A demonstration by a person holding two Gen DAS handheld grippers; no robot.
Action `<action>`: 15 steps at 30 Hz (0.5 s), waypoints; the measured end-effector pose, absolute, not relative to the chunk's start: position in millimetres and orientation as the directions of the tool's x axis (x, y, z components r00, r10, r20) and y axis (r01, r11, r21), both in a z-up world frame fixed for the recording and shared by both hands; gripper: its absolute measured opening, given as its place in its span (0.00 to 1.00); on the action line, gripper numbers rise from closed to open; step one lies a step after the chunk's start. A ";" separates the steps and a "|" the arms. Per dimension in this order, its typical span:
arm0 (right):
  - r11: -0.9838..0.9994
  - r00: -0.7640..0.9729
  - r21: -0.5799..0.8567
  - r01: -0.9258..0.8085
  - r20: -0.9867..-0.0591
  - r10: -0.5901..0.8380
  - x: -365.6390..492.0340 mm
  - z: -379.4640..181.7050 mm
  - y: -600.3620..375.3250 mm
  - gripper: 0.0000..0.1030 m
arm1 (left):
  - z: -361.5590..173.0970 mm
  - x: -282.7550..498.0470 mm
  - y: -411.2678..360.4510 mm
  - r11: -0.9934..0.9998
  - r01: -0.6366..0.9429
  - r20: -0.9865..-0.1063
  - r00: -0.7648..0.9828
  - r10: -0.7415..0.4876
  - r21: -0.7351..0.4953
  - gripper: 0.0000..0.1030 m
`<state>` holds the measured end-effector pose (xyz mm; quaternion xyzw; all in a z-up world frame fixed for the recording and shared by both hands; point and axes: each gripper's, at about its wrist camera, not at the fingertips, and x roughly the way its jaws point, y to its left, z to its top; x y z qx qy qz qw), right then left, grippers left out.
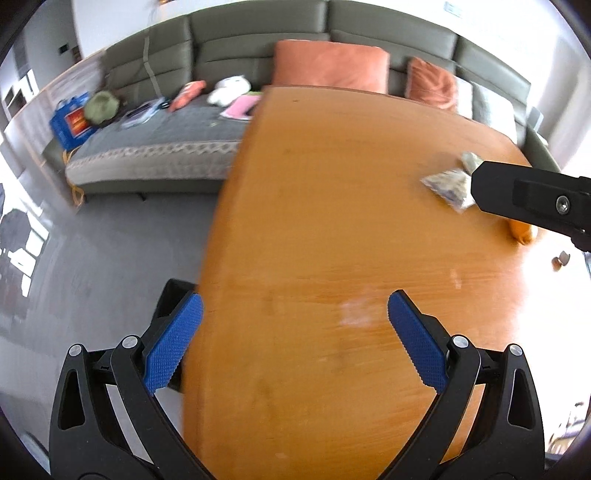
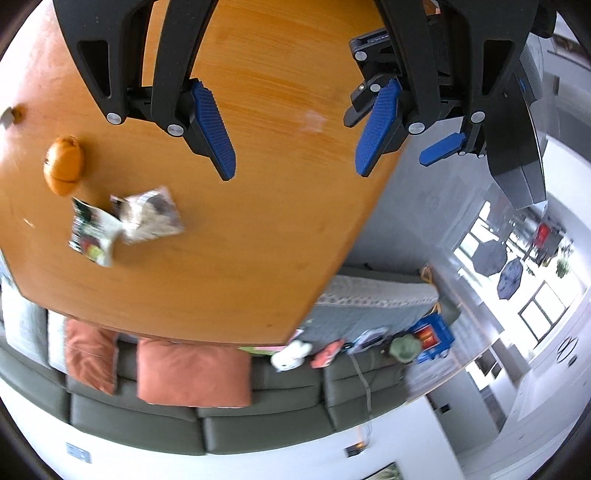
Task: Collect trash
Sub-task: 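Move both open tools back over the table toward the orange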
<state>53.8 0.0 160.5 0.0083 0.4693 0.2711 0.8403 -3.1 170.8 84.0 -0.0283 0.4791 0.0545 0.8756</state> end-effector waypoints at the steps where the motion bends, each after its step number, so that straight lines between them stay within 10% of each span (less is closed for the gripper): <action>1: 0.862 0.423 0.265 -0.432 -0.784 0.454 55.1 159.7 -13.5 0.66 | 84.3 -1.3 163.8 0.994 -0.113 -0.842 0.535 0.062 0.002 0.94; 15: 0.913 0.478 0.319 -0.253 -0.780 0.404 70.9 144.4 -151.3 0.66 | 79.5 31.4 45.3 0.997 0.081 -0.859 0.511 -0.032 0.011 0.94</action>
